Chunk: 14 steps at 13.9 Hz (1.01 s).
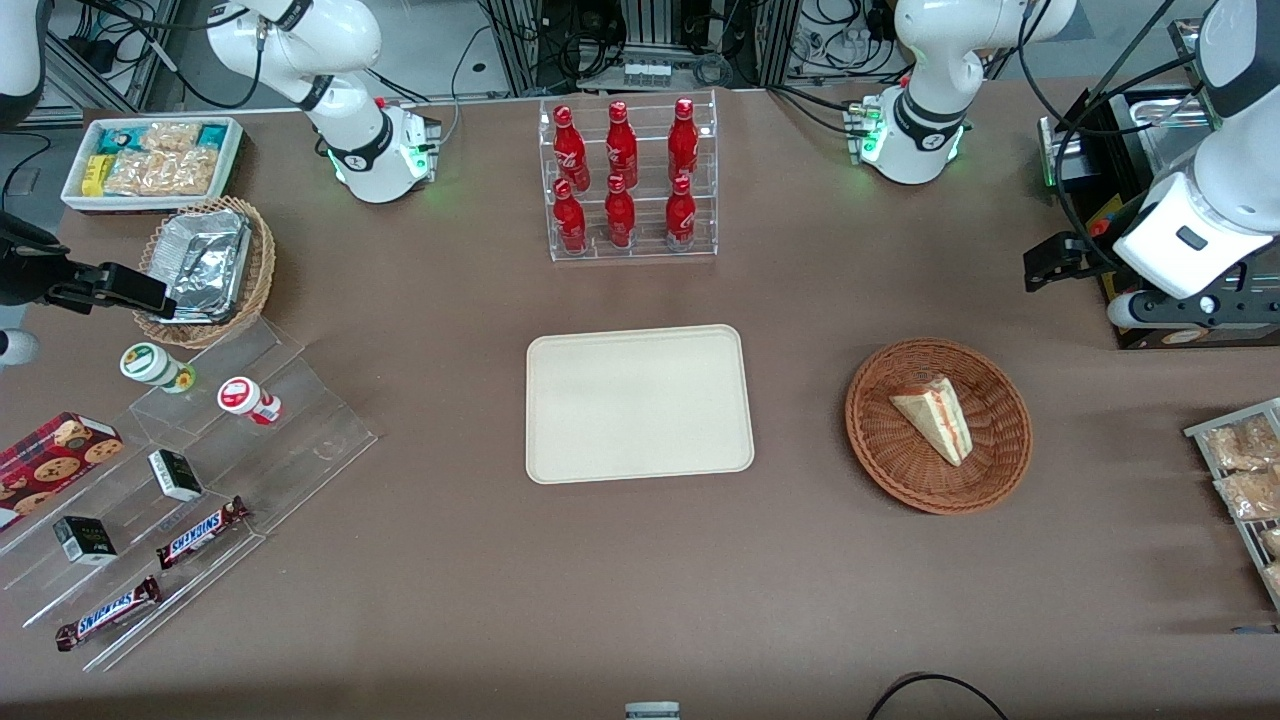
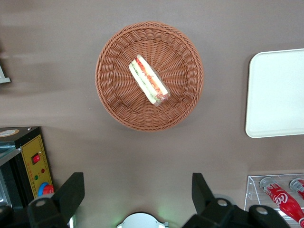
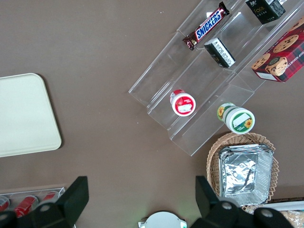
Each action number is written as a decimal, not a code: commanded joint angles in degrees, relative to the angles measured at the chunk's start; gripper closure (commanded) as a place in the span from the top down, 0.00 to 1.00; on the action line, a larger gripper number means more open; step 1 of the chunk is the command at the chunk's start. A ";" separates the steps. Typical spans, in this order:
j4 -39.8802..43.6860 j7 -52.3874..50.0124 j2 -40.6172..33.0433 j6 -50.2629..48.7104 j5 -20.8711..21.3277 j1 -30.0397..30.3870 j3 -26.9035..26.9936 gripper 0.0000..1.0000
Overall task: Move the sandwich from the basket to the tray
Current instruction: 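Move the left gripper over the wicker basket holding the wrapped sandwich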
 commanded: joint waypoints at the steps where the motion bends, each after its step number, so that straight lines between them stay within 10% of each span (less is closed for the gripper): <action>1: -0.04 0.74 -0.87 -0.89 0.74 0.02 0.03 1.00; 14: -12.42 0.22 -0.25 12.37 1.36 0.11 0.03 1.00</action>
